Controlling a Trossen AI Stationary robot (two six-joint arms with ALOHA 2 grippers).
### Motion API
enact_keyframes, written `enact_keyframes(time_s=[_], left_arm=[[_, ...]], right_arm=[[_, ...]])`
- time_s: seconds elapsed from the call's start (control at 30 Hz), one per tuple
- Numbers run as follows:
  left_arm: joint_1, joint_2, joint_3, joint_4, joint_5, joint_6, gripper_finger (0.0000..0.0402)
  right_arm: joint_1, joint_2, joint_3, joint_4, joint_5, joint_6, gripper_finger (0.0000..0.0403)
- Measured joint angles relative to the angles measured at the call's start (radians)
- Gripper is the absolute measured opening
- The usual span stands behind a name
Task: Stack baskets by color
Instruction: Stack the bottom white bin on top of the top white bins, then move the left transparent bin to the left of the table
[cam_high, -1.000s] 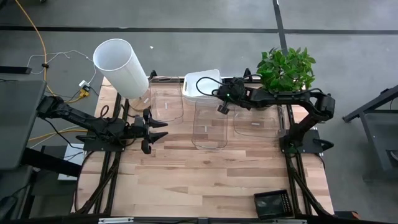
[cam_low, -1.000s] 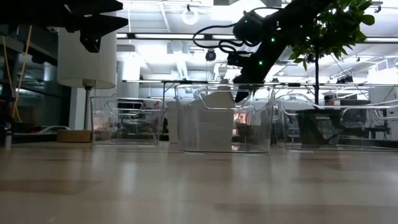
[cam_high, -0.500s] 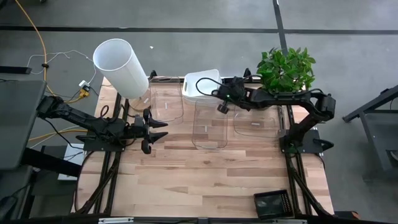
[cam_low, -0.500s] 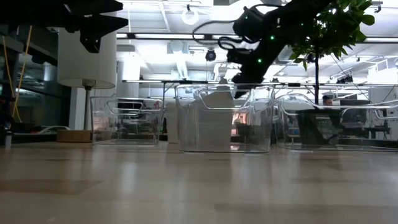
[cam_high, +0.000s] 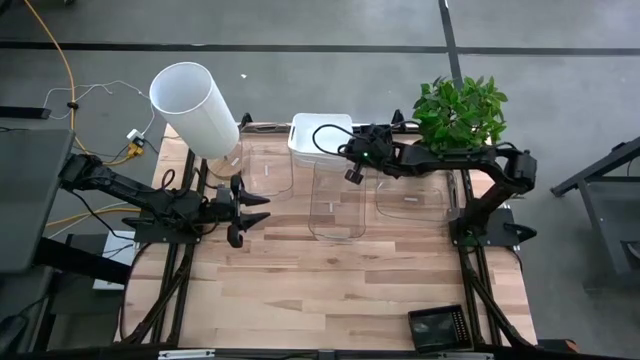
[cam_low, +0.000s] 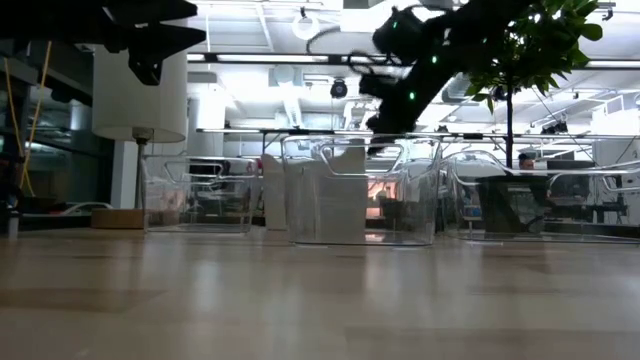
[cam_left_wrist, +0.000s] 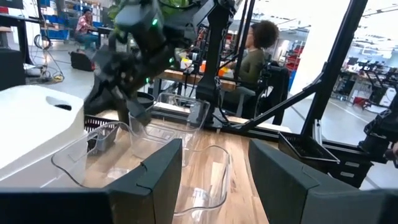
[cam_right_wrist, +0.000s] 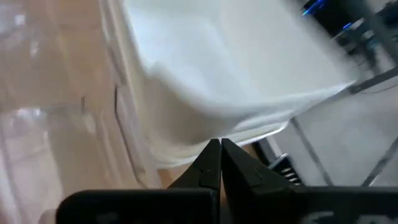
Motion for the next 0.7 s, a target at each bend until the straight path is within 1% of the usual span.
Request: enact_keyframes(time_s=[0.1, 0.2, 0.3, 0.37, 0.47, 0.53, 0.63, 0.7], left_arm=[[0.000, 0.000, 0.000, 0.000, 0.003, 0.001, 0.0172], [0.000, 0.000, 0.000, 0.000, 0.003, 0.003, 0.0172], [0.000, 0.000, 0.000, 0.000, 0.003, 0.003, 0.0172], [0.000, 0.000, 0.000, 0.000, 0.003, 0.002, 0.0172], [0.000, 0.000, 0.000, 0.000, 0.003, 0.001, 0.0172], [0.000, 0.000, 0.000, 0.000, 0.003, 0.000, 0.0172], [0.000, 0.000, 0.000, 0.000, 0.003, 0.001, 0.0172], [0.000, 0.000, 0.000, 0.000, 0.003, 0.000, 0.0172]], right_arm=[[0.014, -0.047, 0.000, 0.007, 0.037, -0.012, 0.0000], [0.014, -0.086, 0.000, 0.012, 0.035, 0.016, 0.0000], [0.013, -0.104, 0.000, 0.028, 0.028, 0.021, 0.0000], [0.013, -0.110, 0.000, 0.051, -0.013, 0.030, 0.0000], [0.009, -0.110, 0.000, 0.072, -0.102, 0.053, 0.0000], [0.007, -0.110, 0.000, 0.070, -0.188, 0.056, 0.0000], [0.012, -0.123, 0.000, 0.061, -0.396, 0.048, 0.0000], [0.037, -0.145, -0.010, 0.079, -0.519, 0.048, 0.0000]])
